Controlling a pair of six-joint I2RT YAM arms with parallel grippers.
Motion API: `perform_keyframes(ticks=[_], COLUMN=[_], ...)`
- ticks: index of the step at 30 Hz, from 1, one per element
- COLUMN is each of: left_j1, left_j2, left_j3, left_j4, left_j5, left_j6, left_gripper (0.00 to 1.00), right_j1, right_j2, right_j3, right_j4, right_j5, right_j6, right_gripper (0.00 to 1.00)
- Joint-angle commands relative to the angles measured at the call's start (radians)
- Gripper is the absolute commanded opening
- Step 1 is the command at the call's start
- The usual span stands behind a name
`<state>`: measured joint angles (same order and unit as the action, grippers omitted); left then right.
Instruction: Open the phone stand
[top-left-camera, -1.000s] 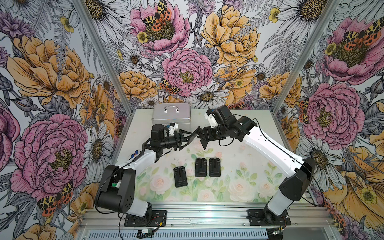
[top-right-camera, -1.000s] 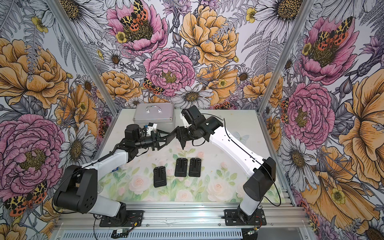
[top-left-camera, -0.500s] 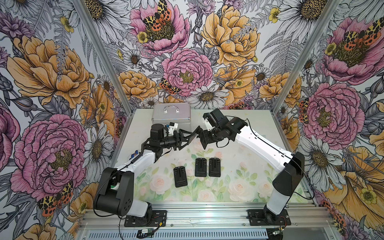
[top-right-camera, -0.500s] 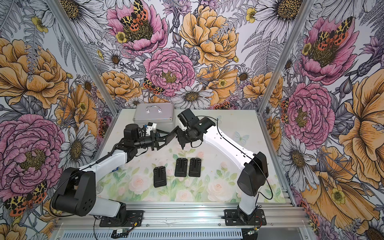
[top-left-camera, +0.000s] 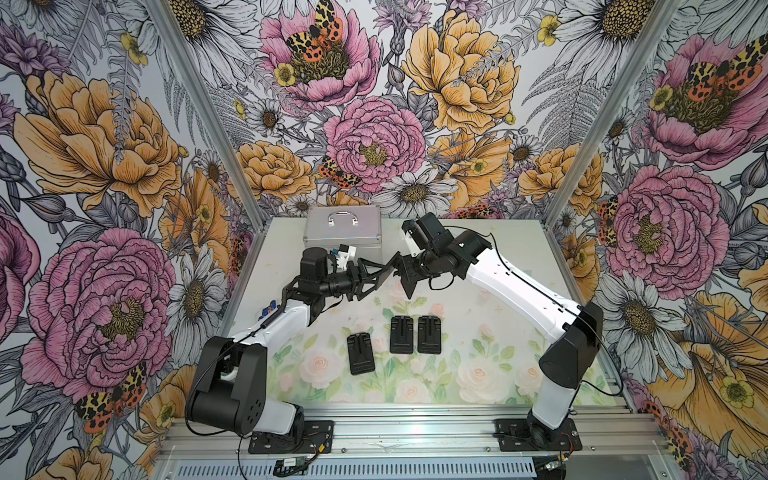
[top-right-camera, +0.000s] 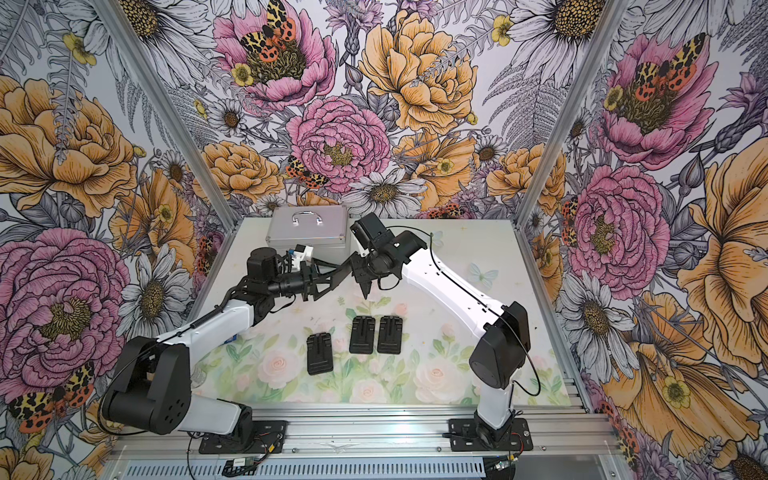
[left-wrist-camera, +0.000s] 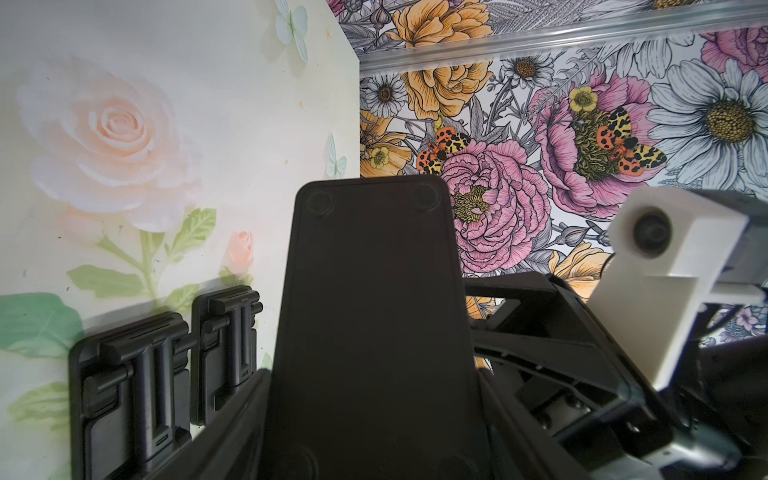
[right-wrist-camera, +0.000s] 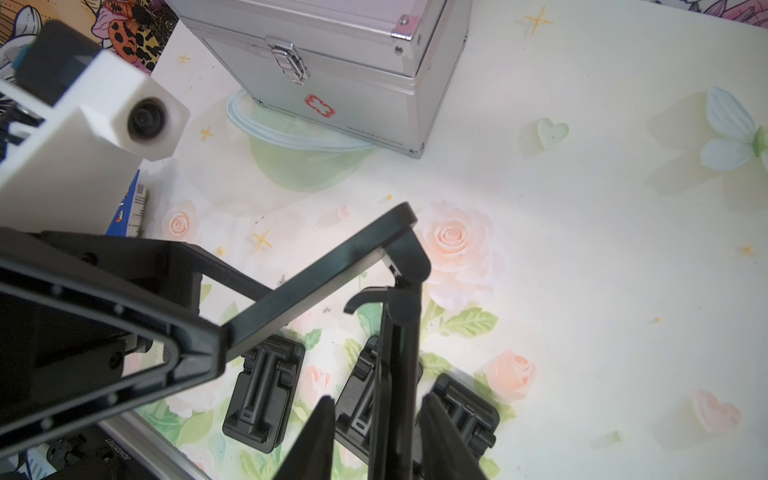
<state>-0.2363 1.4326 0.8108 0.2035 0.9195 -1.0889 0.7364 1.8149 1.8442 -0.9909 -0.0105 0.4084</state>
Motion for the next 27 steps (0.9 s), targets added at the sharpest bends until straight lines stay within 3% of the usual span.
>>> perform_keyframes(ticks=[1,6,11,27], left_j1=[-0.01,-0.01,-0.009,0.055], left_j2=[-0.035,-0.038,-0.037,0.073], left_j3=[0.034,0.038,0.039,0.126], left_j4=[0.008,0.006,0.004,-0.009], left_j5=[0.017,0.022,0.023,0.011], left_j6=[0.015,0.015,0.02,0.073], left_gripper=[0.69,0.69,0.69,0.69], right_j1=[0.012,0.015,0.016,0.042], right_j2=[0.033,0.054,0.057,-0.035], right_j3=[0.027,0.042,0.05,0.016], right_j4=[0.009,0.012,0.01,0.01], right_j5=[0.007,0.005,0.007,-0.09], right_j6=[-0.012,-0.016,-0.022,-0.063], right_gripper=[0.33,0.24,0.0,0.0])
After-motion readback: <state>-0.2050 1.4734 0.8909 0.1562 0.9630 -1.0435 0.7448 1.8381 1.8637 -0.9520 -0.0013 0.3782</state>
